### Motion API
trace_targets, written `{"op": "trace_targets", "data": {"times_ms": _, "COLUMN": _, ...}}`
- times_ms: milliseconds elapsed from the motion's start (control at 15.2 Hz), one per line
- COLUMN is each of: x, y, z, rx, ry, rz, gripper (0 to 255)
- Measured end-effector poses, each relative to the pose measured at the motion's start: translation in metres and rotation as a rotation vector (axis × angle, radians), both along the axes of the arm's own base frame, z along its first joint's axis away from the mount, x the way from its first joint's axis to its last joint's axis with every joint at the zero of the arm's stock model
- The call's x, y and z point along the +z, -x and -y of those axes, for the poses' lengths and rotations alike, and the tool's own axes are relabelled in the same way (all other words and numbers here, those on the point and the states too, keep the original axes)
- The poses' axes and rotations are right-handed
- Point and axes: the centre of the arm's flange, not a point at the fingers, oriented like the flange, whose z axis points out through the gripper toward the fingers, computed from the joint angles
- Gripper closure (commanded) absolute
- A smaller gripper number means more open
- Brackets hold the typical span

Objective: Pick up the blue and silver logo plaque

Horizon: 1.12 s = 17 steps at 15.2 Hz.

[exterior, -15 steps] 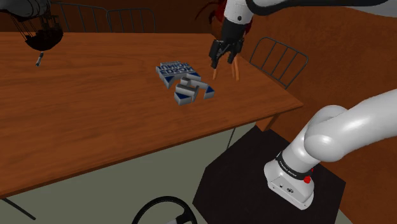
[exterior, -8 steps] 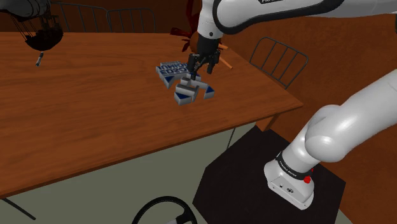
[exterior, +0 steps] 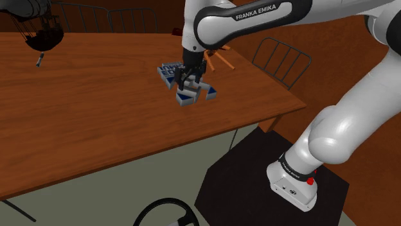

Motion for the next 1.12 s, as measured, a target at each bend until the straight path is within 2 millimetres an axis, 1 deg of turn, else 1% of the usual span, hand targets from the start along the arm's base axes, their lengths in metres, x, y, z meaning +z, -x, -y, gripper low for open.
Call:
{"op": "trace_targets", "data": {"times_ms": 264, "x": -0.02, "y": 0.0, "z": 0.0, "rx": 0.0, "ry": 0.0, "rz": 0.001, "gripper": 0}}
{"op": "trace_targets", "data": {"times_ms": 330, "x": -0.021, "y": 0.0, "z": 0.0, "rx": -0.001, "ry": -0.001, "rz": 0.002, "gripper": 255}}
{"op": "trace_targets", "data": {"times_ms": 990, "x": -0.022, "y": 0.0, "z": 0.001, "rx": -0.001, "ry": 0.0, "rz": 0.003, "gripper": 255}}
{"op": "trace_targets", "data": {"times_ms": 1122, "x": -0.018, "y": 0.001, "z": 0.0, "rx": 0.0, "ry": 0.0, "rz": -0.001, "gripper": 255}}
